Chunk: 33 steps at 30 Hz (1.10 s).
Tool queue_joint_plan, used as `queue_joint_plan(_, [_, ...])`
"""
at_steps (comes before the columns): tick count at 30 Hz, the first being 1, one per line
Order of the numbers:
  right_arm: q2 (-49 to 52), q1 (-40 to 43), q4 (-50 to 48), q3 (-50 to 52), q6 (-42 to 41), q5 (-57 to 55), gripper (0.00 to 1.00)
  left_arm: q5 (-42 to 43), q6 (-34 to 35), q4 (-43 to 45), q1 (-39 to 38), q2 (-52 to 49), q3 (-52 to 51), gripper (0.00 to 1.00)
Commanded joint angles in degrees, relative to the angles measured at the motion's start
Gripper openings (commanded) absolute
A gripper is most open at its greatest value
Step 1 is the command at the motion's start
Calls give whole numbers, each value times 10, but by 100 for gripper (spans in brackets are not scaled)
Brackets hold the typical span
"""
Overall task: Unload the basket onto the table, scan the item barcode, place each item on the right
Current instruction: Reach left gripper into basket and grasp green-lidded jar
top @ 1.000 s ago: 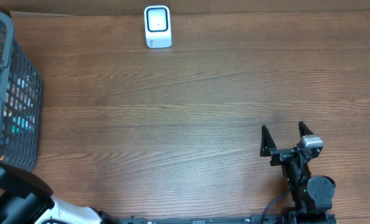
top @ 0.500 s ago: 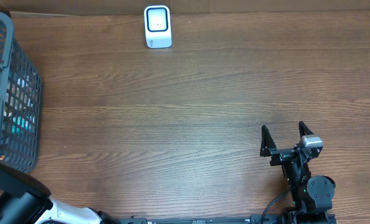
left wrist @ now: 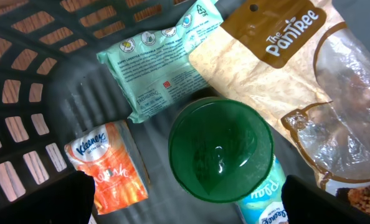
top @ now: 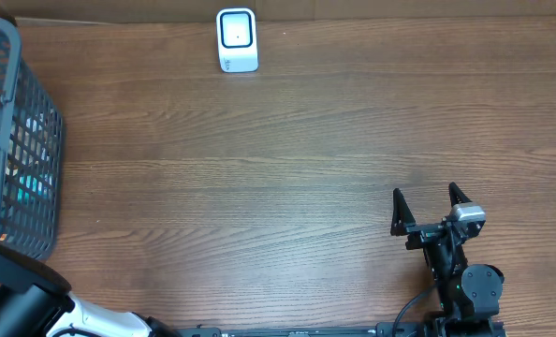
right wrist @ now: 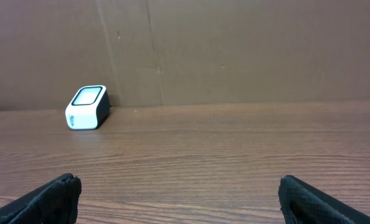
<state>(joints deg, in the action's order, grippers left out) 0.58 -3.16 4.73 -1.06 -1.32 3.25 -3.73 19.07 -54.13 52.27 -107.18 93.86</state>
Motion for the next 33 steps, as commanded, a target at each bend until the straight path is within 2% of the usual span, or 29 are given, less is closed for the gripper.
queue_joint_plan(1, [-4, -4, -3, 6, -2, 3, 100, -18, -13, 3, 3, -8, -1, 99])
queue_joint_plan(7, [-4, -4, -3, 6, -2, 3, 100, 22, -42, 25, 3, -19, -1, 100])
queue_joint_plan(16, [-4, -4, -3, 6, -2, 3, 100, 25, -72, 41, 2, -57, -1, 99])
queue_joint_plan(21, [-4, -4, -3, 6, -2, 3, 100, 83, -128, 69, 2, -71, -1, 100])
queue_joint_plan(33, [-4, -4, -3, 6, -2, 3, 100, 83, -137, 72, 1, -87, -1, 99])
